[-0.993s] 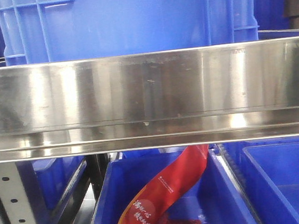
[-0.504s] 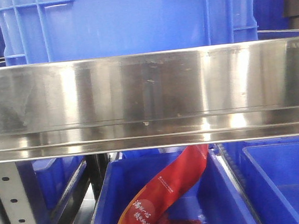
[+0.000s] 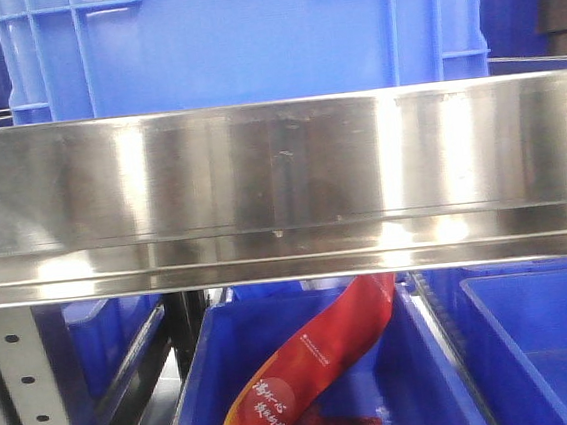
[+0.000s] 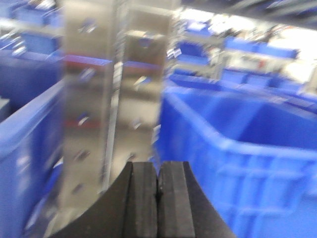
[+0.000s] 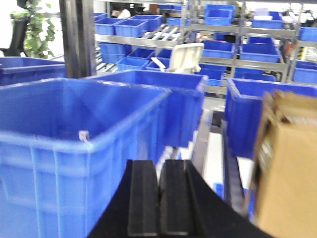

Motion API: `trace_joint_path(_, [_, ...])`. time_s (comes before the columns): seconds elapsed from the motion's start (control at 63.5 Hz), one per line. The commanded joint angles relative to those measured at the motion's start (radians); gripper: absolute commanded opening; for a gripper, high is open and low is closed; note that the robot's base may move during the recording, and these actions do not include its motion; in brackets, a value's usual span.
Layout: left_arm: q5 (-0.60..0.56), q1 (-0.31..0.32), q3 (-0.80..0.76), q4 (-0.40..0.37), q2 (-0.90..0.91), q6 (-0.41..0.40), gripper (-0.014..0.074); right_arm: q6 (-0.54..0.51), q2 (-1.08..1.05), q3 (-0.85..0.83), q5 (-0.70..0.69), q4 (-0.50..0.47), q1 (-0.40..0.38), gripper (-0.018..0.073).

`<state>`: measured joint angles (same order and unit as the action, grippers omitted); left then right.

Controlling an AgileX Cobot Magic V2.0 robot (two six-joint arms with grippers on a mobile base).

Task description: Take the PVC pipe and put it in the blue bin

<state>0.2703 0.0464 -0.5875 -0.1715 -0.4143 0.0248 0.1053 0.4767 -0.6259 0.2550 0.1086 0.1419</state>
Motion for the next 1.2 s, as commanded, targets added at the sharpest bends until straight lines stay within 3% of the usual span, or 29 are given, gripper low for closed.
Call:
trace_joint_path(0.0, [0.007, -0.042, 0.022, -0.006, 0.034, -0.008, -0.0111, 0.01, -0.08, 0.058, 0.016, -0.001, -0.01, -0.0168])
trace_joint_path(0.173, [0.013, -0.09, 0.058, -0.017, 0.072, -0.008, -0.0111, 0.047, -0.237, 0.142, 0.027, -0.001, -0.01, -0.0168])
trace_joint_path(0.488, [-0.056, -0.093, 0.058, -0.017, 0.106, -0.008, -0.0111, 0.047, -0.392, 0.144, 0.04, -0.001, -0.01, -0.0168])
trace_joint_path(1.182, [-0.056, -0.093, 0.058, -0.017, 0.106, -0.008, -0.0111, 0.047, -0.406, 0.157, 0.062, 0.001, -0.01, -0.0168])
